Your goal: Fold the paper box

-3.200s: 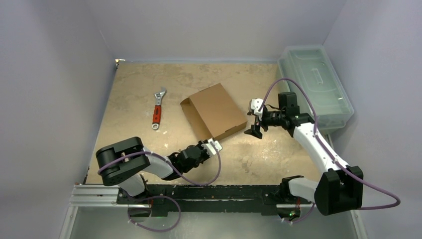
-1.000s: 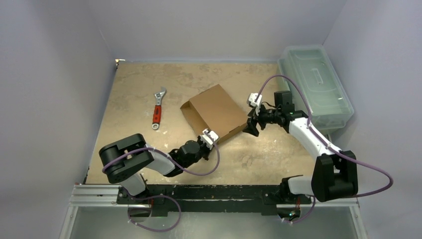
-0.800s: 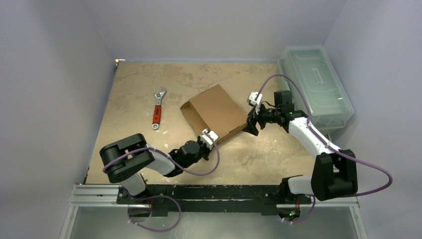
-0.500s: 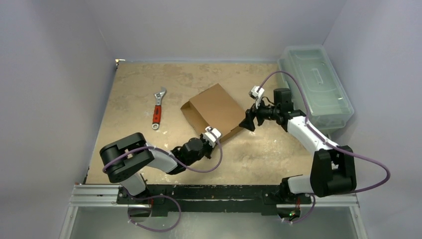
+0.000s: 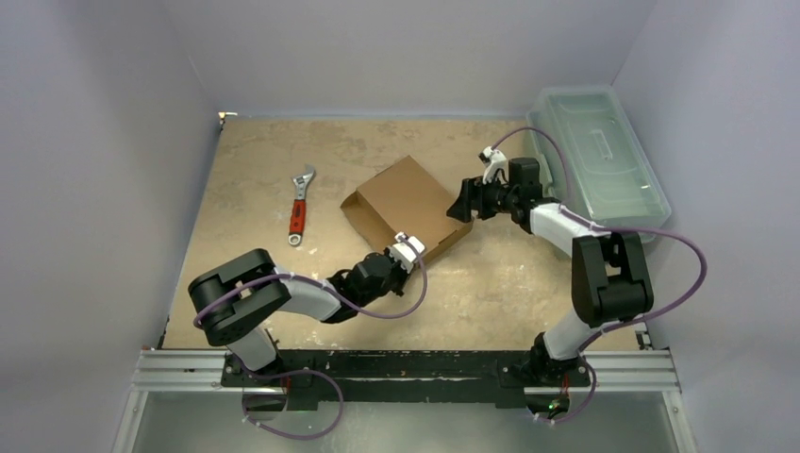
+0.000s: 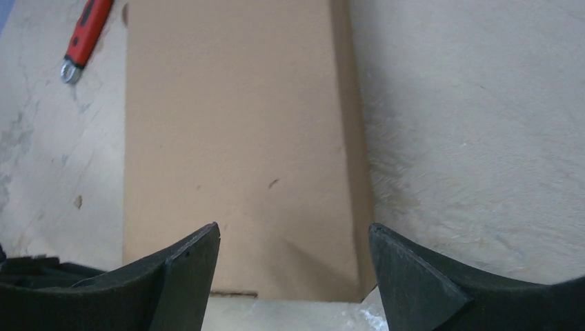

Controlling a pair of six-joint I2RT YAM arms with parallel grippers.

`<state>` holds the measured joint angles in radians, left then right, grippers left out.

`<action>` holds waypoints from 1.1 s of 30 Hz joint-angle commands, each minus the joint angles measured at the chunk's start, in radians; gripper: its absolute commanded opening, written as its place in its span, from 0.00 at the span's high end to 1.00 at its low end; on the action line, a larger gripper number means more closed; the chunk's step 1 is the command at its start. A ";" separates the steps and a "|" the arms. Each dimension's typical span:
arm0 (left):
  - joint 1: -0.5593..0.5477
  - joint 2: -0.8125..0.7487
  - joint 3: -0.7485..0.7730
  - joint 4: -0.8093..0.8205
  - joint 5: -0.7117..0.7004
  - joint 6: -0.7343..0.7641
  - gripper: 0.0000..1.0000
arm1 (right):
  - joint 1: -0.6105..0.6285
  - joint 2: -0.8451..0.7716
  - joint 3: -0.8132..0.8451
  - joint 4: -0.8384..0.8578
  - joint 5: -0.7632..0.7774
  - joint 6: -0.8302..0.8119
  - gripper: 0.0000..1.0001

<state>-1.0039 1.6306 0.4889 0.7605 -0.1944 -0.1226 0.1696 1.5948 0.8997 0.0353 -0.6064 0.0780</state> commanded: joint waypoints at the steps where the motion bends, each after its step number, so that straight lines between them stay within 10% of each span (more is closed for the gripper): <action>1: 0.013 0.001 0.042 -0.015 0.025 -0.028 1.00 | -0.005 0.067 0.040 0.031 0.087 0.098 0.20; 30: 0.084 0.074 0.314 -0.312 0.115 -0.088 1.00 | -0.004 0.149 0.075 -0.078 0.075 0.012 0.49; 33: 0.089 0.050 0.355 -0.405 0.112 -0.143 0.79 | -0.004 0.148 0.082 -0.080 0.077 0.004 0.47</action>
<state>-0.9325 1.6936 0.7517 0.4141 -0.0856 -0.1963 0.1509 1.7252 0.9691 0.0395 -0.5327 0.1089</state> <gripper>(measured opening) 0.101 0.526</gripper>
